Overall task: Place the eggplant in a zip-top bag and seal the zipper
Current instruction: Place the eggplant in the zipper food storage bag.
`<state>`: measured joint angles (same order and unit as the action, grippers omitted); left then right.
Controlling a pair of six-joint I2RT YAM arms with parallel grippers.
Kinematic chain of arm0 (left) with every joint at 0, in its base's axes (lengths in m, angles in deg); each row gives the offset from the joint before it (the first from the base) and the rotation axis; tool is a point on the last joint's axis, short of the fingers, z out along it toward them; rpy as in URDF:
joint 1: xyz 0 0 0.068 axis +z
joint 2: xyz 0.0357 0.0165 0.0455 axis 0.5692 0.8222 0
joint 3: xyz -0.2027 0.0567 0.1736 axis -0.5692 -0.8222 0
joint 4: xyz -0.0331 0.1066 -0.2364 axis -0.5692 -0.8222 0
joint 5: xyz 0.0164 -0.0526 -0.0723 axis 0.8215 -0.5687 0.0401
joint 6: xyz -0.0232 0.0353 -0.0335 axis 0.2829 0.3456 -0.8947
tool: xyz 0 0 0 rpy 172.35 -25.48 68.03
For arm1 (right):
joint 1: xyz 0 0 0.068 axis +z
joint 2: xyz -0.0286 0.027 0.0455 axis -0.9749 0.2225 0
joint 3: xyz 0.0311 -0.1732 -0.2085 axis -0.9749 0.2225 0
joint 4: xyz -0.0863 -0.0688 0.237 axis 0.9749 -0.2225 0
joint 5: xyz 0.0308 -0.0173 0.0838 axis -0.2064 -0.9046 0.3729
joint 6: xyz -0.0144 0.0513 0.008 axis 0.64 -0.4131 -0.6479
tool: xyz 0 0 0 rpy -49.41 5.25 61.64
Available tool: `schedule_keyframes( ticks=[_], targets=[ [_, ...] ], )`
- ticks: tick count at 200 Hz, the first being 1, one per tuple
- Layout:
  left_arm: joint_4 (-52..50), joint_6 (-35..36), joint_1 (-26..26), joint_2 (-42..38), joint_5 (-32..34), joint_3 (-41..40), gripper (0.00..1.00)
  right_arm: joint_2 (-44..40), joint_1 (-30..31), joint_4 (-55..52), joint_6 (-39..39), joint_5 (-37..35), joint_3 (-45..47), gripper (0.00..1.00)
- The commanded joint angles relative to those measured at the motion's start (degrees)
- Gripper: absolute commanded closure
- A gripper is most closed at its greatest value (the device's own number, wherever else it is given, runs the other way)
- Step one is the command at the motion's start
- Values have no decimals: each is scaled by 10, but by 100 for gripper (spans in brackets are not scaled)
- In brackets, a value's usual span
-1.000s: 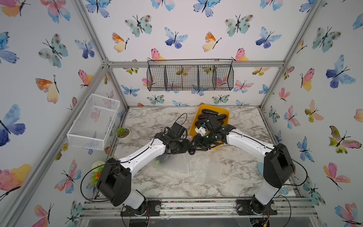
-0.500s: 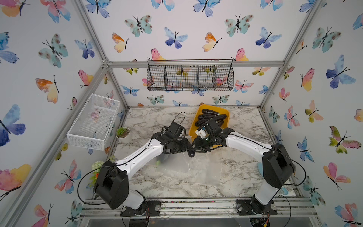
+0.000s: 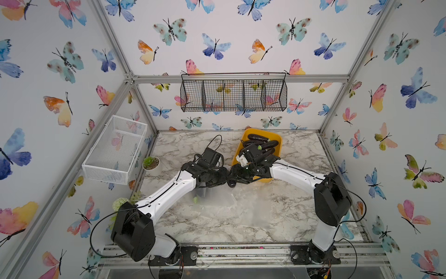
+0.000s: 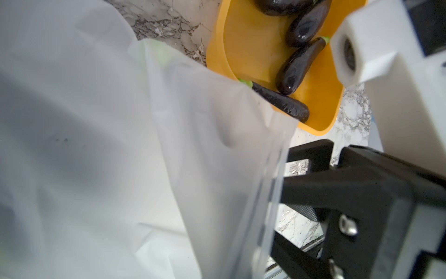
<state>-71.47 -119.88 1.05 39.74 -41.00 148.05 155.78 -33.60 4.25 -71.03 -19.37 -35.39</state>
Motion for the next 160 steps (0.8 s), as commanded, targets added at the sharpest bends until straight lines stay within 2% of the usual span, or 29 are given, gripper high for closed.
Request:
schedule_keyframes(
  ticks=[1, 10, 28, 53, 89, 122, 160],
  targets=[
    [4, 3, 14, -18, -19, -7, 100, -57, 7, 21, 24, -19, -10, 36],
    [3, 7, 16, -16, -19, -5, 100, -61, 7, 9, 33, -19, -10, 34],
    [0, 11, 16, -14, -16, 2, 100, -69, 6, -18, 44, -44, -5, 35],
    [-1, 8, 16, -20, -12, 6, 100, -82, 2, -27, 51, -74, 30, 57],
    [-4, 6, 15, -26, -16, 8, 100, -77, 3, 29, 53, -34, 66, 72],
    [-5, 6, 15, -28, -18, 11, 100, -44, 12, 68, 41, -1, 59, 76],
    [-6, 6, 14, -27, -17, 4, 100, -5, 24, 36, 59, 4, 17, 73]
  ],
)
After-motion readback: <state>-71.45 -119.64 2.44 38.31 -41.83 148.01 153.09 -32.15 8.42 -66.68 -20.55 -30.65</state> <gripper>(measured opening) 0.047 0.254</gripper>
